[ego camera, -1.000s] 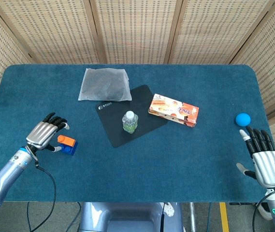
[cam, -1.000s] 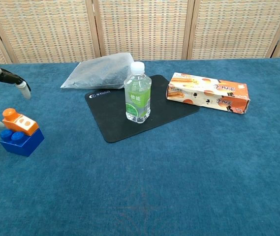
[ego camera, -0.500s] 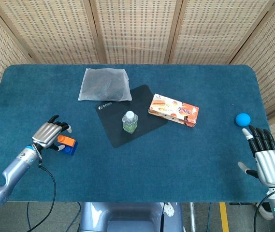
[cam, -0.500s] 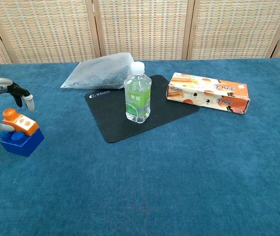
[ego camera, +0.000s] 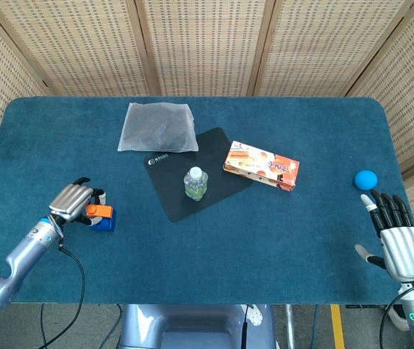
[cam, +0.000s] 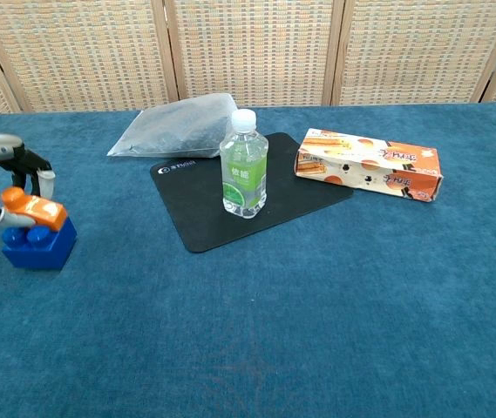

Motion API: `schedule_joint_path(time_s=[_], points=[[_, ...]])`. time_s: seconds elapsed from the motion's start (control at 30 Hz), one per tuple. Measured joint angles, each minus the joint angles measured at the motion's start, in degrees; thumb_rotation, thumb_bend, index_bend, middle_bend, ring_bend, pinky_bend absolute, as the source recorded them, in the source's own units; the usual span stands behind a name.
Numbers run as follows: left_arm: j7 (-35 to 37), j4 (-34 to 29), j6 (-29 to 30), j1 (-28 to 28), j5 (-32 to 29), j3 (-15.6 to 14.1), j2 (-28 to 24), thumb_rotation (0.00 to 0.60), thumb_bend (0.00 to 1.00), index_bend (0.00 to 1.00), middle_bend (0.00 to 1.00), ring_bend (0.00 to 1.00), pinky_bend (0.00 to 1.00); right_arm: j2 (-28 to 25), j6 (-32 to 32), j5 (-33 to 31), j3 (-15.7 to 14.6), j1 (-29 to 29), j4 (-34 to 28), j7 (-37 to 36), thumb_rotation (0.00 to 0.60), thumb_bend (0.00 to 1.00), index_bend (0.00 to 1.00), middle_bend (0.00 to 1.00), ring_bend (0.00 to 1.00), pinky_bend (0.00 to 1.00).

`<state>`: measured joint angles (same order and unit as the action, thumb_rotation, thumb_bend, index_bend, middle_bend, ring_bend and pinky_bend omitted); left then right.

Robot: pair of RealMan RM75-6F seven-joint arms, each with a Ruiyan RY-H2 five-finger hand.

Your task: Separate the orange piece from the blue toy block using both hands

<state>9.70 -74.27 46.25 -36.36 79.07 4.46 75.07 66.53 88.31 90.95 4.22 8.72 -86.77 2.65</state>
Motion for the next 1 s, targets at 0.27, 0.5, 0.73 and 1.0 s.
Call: schedule_joint_path(time_s=[0.27, 0.5, 0.73, 1.0], points=[[20.4, -1.8, 3.0, 1.2, -1.5, 4.5, -2.6, 0.600, 0.38, 0.63, 0.59, 0.54, 0.13, -0.6, -1.1, 1.9, 0.1, 1.6, -0.9, -1.7, 0.600, 0.00, 0.00, 0.00, 0.00, 0.00], [47.1, -5.3, 3.0, 2.0, -3.7, 9.6, -3.8, 0.600, 0.38, 0.63, 0.59, 0.54, 0.12, -2.7, -3.4, 4.0, 2.0, 6.1, -1.3, -5.6, 0.600, 0.00, 0.00, 0.00, 0.00, 0.00], [65.2, -9.9, -0.5, 0.3, -7.5, 16.0, -1.2, 0.600, 0.39, 0.63, 0.59, 0.54, 0.12, -4.7, -6.4, 6.2, 4.9, 11.9, -3.0, -11.0, 0.600, 0.00, 0.00, 0.00, 0.00, 0.00], [64.5, -12.7, -3.8, -4.1, -11.9, 19.3, 3.6, 0.600, 0.41, 0.63, 0.59, 0.54, 0.12, -5.4, -14.4, 3.7, 8.2, 19.1, -6.7, -13.5, 0.600, 0.00, 0.00, 0.00, 0.00, 0.00]])
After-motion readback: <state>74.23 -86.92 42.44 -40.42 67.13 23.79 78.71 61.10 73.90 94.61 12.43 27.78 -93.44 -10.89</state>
